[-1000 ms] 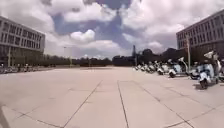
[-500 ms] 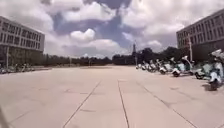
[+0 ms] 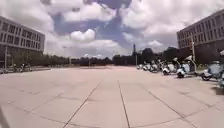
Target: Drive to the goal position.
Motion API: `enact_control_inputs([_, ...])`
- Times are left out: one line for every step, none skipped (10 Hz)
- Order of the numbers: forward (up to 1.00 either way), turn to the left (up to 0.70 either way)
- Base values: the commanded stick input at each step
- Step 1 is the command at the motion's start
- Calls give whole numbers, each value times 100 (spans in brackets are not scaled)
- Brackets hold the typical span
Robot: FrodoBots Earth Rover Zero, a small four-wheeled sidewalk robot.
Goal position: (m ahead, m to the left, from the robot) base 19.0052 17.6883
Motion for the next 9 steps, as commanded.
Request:
enact_control_inputs([70,0])
enact_control_inputs([70,0])
enact_control_inputs([70,0])
enact_control_inputs([70,0])
enact_control_inputs([70,0])
enact_control_inputs([70,0])
enact_control_inputs([70,0])
enact_control_inputs([70,0])
enact_control_inputs([70,0])
